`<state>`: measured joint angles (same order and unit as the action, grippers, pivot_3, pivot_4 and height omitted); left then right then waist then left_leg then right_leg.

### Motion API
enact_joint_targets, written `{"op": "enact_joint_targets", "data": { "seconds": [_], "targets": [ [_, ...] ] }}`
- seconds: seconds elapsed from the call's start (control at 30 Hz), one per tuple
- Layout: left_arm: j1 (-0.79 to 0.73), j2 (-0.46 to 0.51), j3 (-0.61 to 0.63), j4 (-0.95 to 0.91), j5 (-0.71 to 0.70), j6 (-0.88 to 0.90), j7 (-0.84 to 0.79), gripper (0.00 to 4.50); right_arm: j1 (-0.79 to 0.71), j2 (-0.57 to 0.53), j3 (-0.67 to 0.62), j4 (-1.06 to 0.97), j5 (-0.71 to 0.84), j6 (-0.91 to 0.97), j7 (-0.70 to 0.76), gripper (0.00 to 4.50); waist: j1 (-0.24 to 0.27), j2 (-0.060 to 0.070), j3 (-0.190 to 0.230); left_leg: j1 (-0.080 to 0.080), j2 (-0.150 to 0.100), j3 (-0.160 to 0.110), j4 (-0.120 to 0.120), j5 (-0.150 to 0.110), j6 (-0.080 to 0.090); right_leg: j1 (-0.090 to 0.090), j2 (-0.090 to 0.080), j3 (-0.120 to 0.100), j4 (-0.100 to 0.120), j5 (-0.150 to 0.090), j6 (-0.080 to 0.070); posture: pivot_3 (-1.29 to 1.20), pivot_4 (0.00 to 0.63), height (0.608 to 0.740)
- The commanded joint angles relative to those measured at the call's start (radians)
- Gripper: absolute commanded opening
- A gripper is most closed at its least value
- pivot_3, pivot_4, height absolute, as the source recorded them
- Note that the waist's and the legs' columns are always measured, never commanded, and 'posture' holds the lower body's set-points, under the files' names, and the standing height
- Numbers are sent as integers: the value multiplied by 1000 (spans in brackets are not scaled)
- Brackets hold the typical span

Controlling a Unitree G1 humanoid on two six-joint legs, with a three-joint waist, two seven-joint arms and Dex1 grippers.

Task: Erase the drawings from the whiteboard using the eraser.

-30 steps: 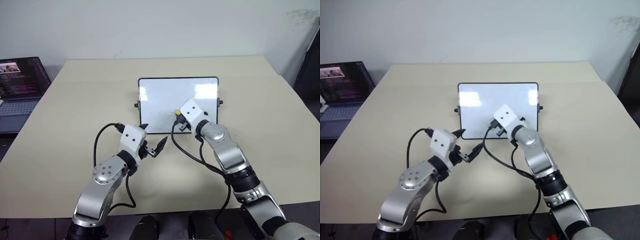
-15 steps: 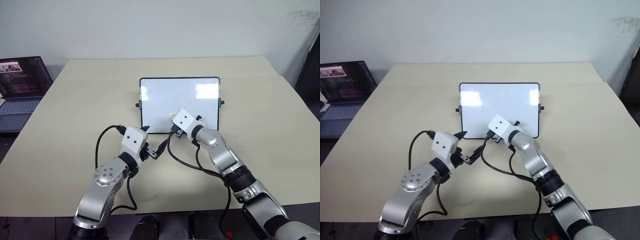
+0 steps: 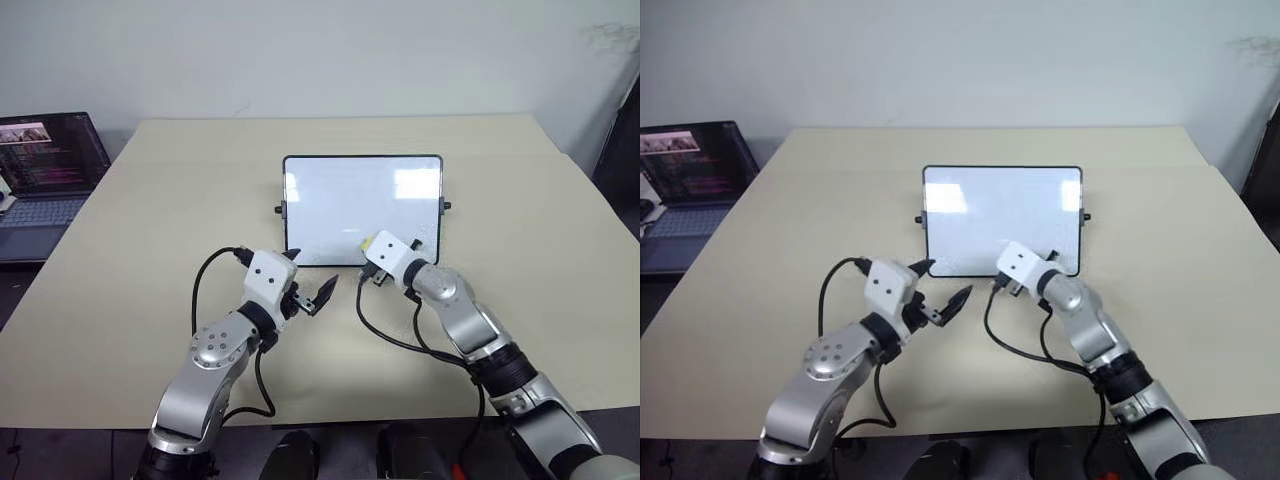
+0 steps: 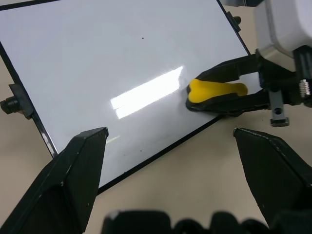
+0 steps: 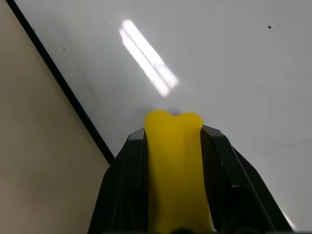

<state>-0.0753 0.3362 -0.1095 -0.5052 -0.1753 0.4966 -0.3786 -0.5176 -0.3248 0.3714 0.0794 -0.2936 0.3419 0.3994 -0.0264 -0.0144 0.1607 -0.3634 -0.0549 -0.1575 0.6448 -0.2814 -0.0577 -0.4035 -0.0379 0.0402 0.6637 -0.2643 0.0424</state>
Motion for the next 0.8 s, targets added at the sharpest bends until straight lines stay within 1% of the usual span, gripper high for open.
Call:
{"op": "enact_joint_targets", "data": {
  "seconds": [0.03,0.17,0.27,0.43,0.57,0.8],
  "targets": [
    [-16,-3,9,-42,-3,-7,5,4500,10,-18,-52,-34,-4,63,2,1144,-1,0,0,0,0,0,0,0,0,0,0,0,0,0,0,0,150,740],
    [-20,-2,10,-35,-4,-11,0,4500,-24,18,-78,-108,14,140,3,1144,-1,0,0,0,0,0,0,0,0,0,0,0,0,0,0,0,150,740],
    [-23,1,13,-26,-4,-16,-4,4500,-90,77,-101,-159,37,190,-2,1144,-5,0,1,0,1,0,0,0,0,-1,0,0,0,0,0,0,150,740],
    [-33,0,9,-10,-2,-25,-9,4500,-193,138,-108,-116,44,203,-24,1144,-7,1,1,0,1,0,-1,1,-1,-2,0,1,1,0,0,0,150,740],
    [-38,0,5,-1,-3,-33,-15,4500,-289,164,-101,80,41,92,-62,1144,-3,0,1,-1,0,0,-1,1,-2,-2,0,0,-1,0,0,0,150,740],
    [-22,2,3,-16,-1,-30,-12,4500,-387,168,-107,332,35,-66,-107,1144,-7,1,1,-1,0,1,-2,1,-2,-3,0,1,-1,0,0,0,150,740]
  ]
}}
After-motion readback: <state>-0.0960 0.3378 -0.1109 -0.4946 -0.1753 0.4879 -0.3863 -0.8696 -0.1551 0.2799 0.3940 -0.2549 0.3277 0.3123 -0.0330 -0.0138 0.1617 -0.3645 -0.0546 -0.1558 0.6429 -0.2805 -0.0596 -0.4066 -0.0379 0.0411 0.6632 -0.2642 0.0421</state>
